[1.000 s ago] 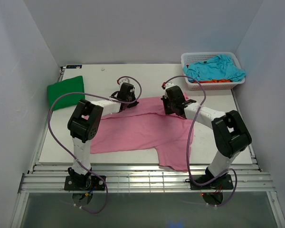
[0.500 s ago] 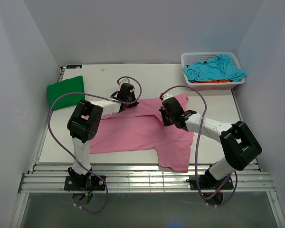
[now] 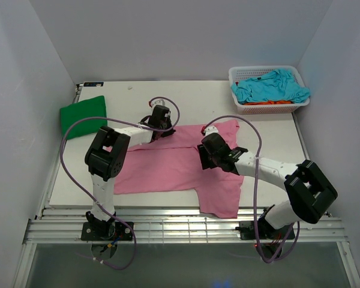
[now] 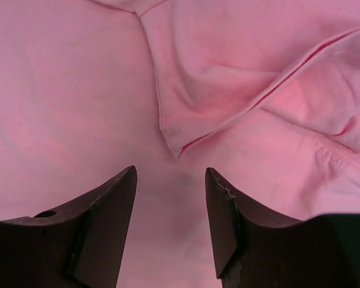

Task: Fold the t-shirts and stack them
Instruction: Fold the tshirt

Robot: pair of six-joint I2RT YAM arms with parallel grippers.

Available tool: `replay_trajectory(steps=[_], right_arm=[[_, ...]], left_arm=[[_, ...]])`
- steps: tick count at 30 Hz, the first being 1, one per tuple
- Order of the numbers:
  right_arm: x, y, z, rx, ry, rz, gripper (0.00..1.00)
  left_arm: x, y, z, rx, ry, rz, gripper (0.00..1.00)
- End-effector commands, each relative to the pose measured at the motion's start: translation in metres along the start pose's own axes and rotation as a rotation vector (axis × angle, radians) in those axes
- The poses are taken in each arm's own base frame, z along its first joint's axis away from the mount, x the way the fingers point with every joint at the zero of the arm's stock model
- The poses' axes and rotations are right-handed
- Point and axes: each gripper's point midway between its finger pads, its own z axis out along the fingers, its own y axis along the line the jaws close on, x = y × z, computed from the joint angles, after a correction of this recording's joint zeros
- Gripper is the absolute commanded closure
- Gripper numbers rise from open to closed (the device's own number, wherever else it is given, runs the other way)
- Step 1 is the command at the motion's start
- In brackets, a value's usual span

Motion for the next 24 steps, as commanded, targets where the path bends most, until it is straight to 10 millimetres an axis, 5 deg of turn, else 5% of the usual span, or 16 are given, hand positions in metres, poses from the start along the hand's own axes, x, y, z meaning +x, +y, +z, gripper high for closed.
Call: replay_trajectory(steps=[1,4,7,12,18,24], right_arm=[[-0.023,-0.009,-0.018,0.079,-0.109,0.010,0.42],[-0.054,-0.021,-0.028,0.146,-0.219,0.006,0.33],[-0.069,-0.036,-0.017,0.234,-0.218,-0.030,0.33],[-0.102,-0.056,-0.001,0.298,-0.224,0.000,0.34],[-0.104,-0.082,0.028,0.354,-0.165,0.015,0.36],[-0.088,-0.104,0.047,0.386,-0.106,0.037,0.38]], left_arm=[[-0.014,-0.007,-0.017,0.002,-0.030,0.023,1.00],[-0.021,-0.014,-0.020,0.020,-0.049,0.024,1.00],[-0.028,-0.032,-0.024,0.070,-0.061,0.042,1.00],[-0.046,-0.100,-0.036,0.239,-0.115,0.119,1.00],[-0.028,-0.147,-0.035,0.389,-0.061,0.152,1.00],[0.002,-0.156,-0.023,0.414,0.007,0.155,1.00]])
